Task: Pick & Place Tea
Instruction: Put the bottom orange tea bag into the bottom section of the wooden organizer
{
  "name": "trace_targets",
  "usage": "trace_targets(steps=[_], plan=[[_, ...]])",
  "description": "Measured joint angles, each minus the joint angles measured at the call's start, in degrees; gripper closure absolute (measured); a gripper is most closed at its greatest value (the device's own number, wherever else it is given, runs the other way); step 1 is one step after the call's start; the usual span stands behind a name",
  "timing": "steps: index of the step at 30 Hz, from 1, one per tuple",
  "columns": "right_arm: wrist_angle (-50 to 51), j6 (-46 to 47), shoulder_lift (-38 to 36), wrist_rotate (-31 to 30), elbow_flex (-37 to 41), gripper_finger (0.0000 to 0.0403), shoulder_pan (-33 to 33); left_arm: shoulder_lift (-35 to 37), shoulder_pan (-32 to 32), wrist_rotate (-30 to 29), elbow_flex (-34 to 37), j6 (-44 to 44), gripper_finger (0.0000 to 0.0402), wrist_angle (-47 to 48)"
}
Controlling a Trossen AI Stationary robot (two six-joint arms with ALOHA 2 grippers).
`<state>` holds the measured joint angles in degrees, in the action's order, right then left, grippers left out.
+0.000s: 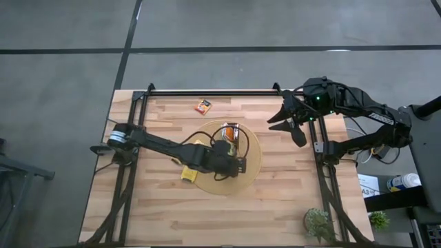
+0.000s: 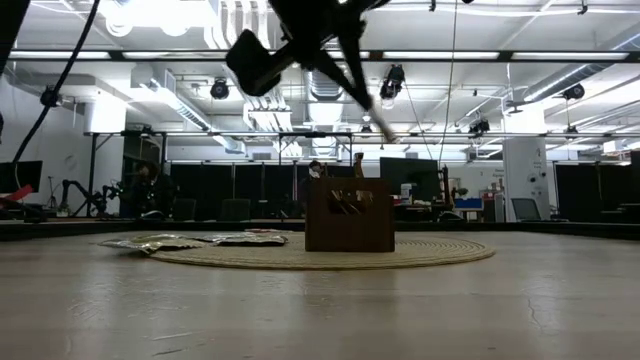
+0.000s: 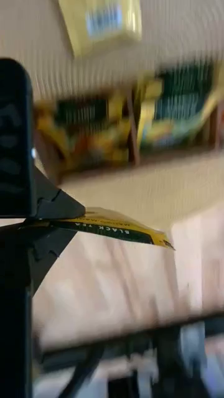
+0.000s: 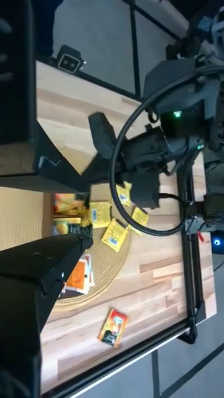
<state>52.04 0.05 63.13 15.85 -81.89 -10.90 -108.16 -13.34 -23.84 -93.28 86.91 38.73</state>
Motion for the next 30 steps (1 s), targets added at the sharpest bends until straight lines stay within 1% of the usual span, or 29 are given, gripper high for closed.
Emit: trace_targets(steps=[3, 11, 17, 22, 26, 30], plan=[[0.26, -0.45, 0.0, -0.01, 0.0, 0.0298, 0.0, -1.33, 0.04, -0.94, -2.96, 1.33, 0.0401, 7.22], [0.25, -1.85, 0.02, -0.01, 0.0, 0.0312, 0.0, -4.33, 0.09, -0.65, -7.01, 2.13, 0.0401, 8.08], [0.1, -2.7, 0.02, -0.01, 0.04, 0.0323, 0.0, -6.46, 0.09, 1.98, -7.07, 2.87, 0.0401, 9.0], [0.08, -2.22, 0.03, -0.01, 0.04, 0.0331, 0.0, -7.22, 0.09, 2.84, -6.94, 4.54, 0.0401, 13.07], [0.1, -2.16, 0.04, -0.01, 0.04, 0.0334, 0.0, -7.21, 0.06, 2.79, -6.92, 4.83, 0.0401, 15.91], [0.08, -1.96, 0.04, -0.01, 0.06, 0.0334, 0.0, -7.21, 0.08, 1.93, -6.92, 5.42, 0.0402, 16.25]])
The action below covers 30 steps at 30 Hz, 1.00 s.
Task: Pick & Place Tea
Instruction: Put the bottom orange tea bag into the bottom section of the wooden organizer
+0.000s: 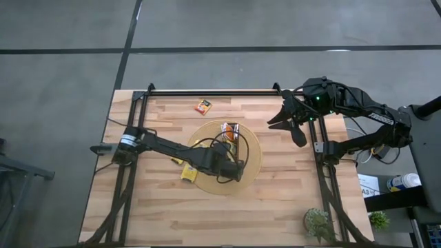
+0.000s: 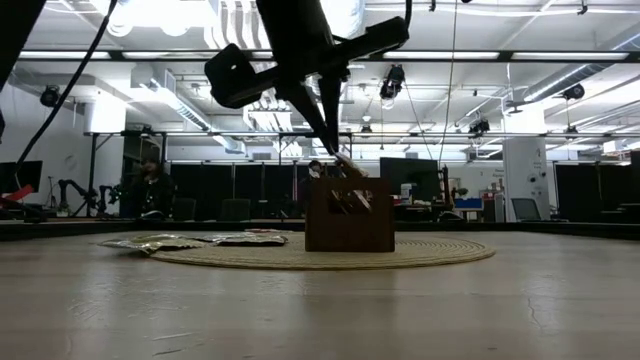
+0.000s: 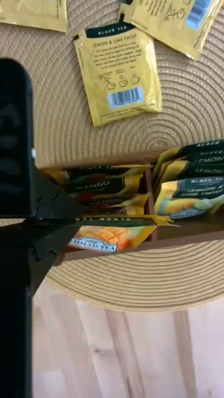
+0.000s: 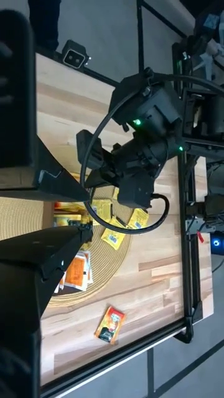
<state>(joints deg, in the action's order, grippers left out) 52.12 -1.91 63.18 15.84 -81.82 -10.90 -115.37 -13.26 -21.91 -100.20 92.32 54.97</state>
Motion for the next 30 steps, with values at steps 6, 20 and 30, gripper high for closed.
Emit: trace_targets(steps=[6, 20, 30], plan=[[-0.03, 0.69, 0.03, 0.0, 0.47, 0.0329, 0.0, 0.0, 0.39, -1.8, 0.0, 0.62, 0.0402, 0.03], [-0.04, 0.51, 0.02, 0.0, 1.05, 0.0337, 0.0, -0.79, 0.75, -1.88, 0.11, 0.58, 0.0401, -3.72], [-0.07, 0.24, 0.02, 0.0, 1.05, 0.0325, -0.02, -0.87, 0.89, -2.81, 1.29, 2.11, 0.0402, -3.51]])
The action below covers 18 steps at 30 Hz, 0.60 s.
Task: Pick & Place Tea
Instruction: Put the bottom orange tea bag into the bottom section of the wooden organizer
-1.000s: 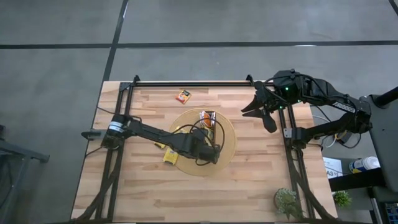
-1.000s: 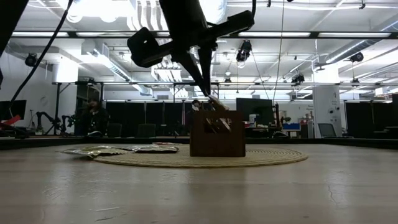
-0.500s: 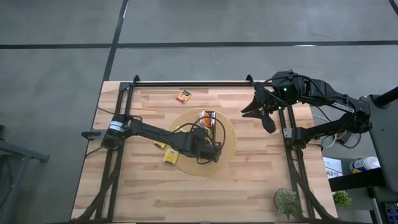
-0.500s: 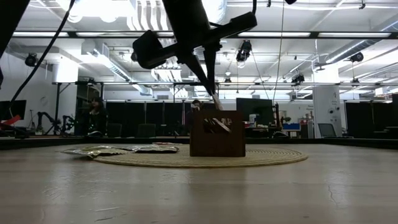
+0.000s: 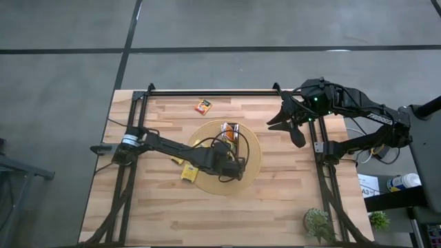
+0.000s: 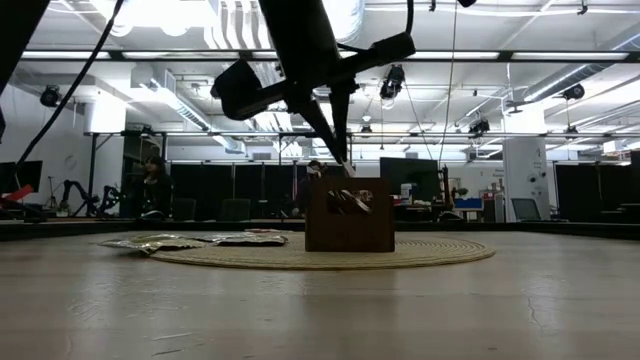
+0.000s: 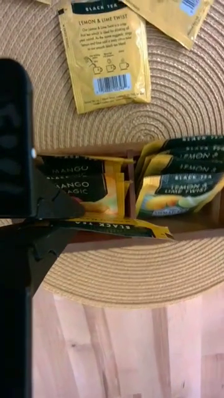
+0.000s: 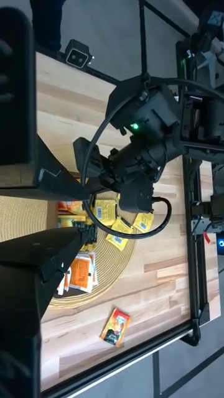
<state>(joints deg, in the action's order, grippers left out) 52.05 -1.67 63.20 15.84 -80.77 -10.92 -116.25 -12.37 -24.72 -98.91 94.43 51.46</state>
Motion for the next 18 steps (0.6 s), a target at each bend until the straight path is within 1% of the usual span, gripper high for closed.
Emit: trace_targets(steps=[8, 12, 15, 18], plan=[[0.0, -0.74, 0.0, 0.0, 0.0, 0.0337, 0.0, 0.0, 0.03, 0.87, 1.44, 0.6, 0.0401, -3.56], [-0.01, -0.97, 0.0, 0.0, 0.0, 0.0339, 0.01, 0.0, 0.14, 4.06, 1.96, -0.48, 0.0399, -3.55], [-0.09, -1.6, 0.0, 0.0, 0.0, 0.0337, 0.0, 0.0, 0.3, 5.18, 2.63, -1.74, 0.0383, -4.73], [-0.15, -1.73, 0.0, -0.02, 0.0, 0.0338, 0.0, 0.0, 0.34, 5.39, 2.65, -1.81, 0.0352, -5.38]])
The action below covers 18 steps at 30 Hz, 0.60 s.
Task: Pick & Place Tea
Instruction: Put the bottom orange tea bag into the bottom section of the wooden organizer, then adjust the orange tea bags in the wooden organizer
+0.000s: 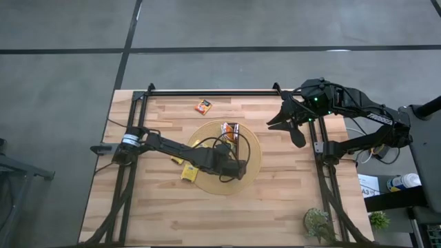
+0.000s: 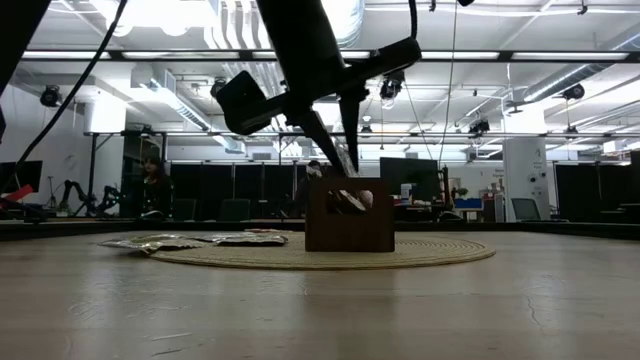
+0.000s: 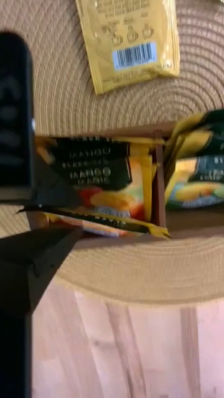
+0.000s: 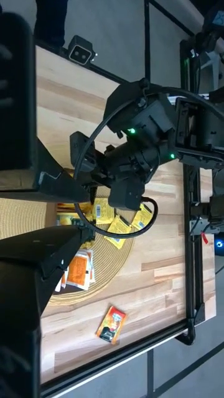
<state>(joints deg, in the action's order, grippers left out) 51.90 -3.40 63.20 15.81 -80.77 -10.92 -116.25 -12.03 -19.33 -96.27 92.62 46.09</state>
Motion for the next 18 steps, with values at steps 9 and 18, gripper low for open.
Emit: trace_targets(steps=[9, 18], plan=[[-0.07, -0.04, 0.0, 0.01, 0.0, 0.0335, 0.0, 0.13, 0.37, 0.7, -0.57, -0.55, 0.0261, -0.57], [-0.02, -0.35, -0.02, 0.0, 0.16, 0.0341, 0.0, 3.94, 0.6, -4.16, -2.2, -4.31, 0.025, 0.94]])
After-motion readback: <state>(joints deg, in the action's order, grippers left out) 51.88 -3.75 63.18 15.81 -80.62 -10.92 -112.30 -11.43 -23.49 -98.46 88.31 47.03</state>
